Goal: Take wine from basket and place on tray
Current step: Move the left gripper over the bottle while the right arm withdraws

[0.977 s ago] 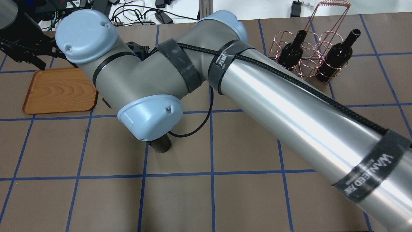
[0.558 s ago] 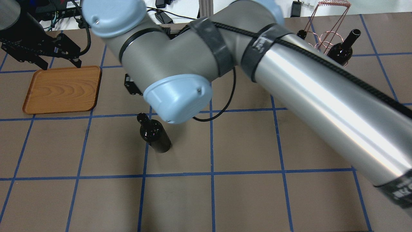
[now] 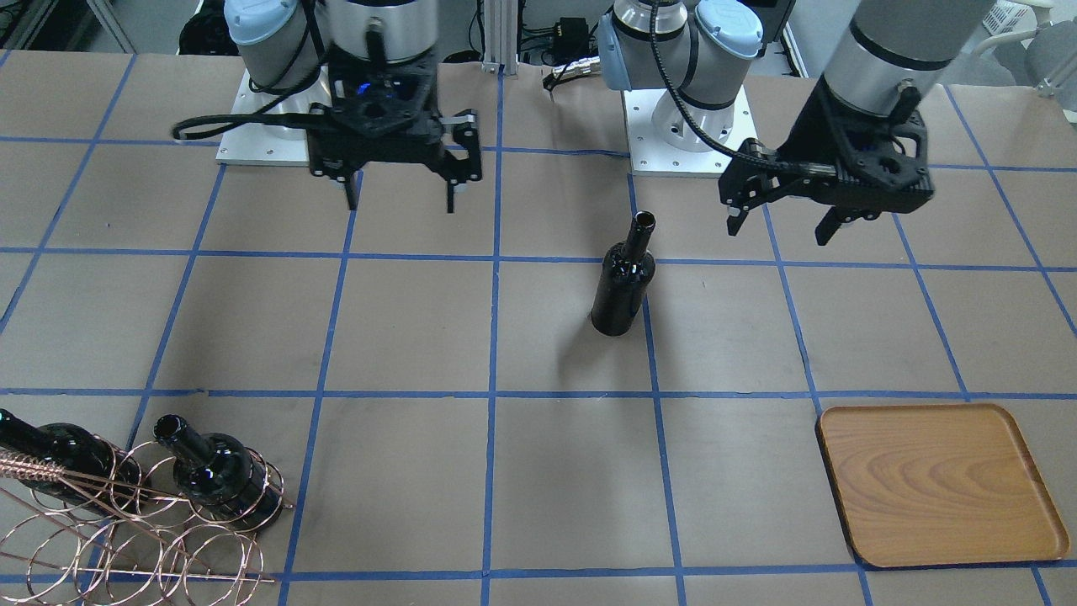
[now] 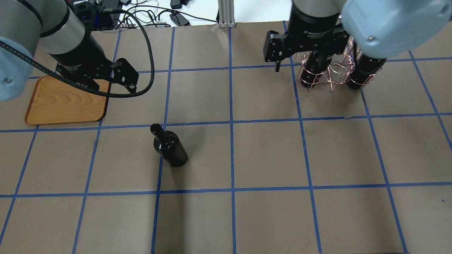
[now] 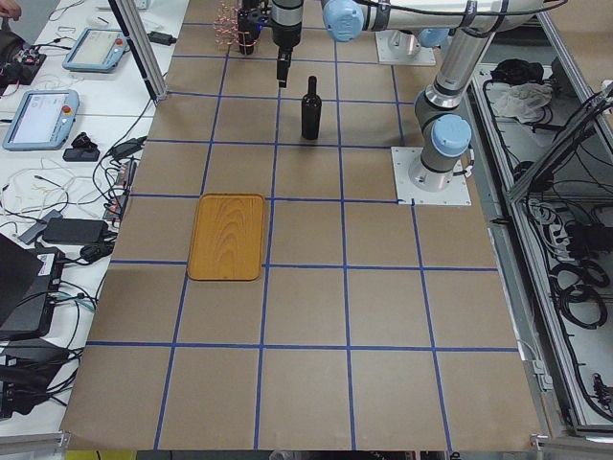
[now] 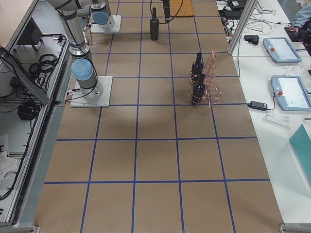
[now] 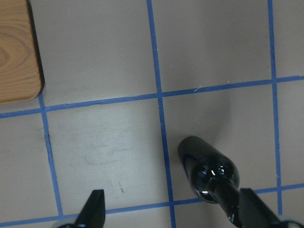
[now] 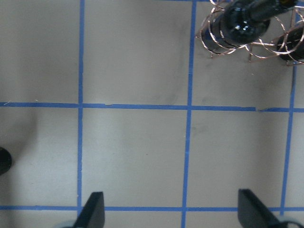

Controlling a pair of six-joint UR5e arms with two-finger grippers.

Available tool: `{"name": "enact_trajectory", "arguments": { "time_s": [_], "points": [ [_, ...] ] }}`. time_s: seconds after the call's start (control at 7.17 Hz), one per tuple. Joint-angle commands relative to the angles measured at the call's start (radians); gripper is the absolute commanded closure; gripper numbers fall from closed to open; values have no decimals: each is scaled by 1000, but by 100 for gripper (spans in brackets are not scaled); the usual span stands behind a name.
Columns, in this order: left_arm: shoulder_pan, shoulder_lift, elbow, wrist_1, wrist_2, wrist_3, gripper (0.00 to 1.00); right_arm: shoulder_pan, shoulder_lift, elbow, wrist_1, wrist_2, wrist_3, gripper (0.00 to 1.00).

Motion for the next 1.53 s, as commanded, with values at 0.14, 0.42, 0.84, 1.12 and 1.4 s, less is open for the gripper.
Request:
{"name": "enact_trajectory", "arguments": {
  "time_s": [0.14, 0.42, 0.84, 1.12, 1.4],
  "points": [
    [-126, -17, -89, 17, -1, -121, 0, -141, -56, 1, 36, 24, -110, 0],
    [-136, -28, -111, 18, -34, -121, 2, -138, -66, 1, 13, 24, -109, 0],
    [-136, -36, -151, 21, -38, -120, 5, -139, -68, 42, 16, 13, -110, 0],
    [-136, -45, -158, 12, -27, -112, 23, -141, -69, 28, 13, 10, -112, 0],
    [-135, -52, -158, 6, -30, -124, 44, -139, -79, 27, 13, 13, -109, 0]
  ]
}}
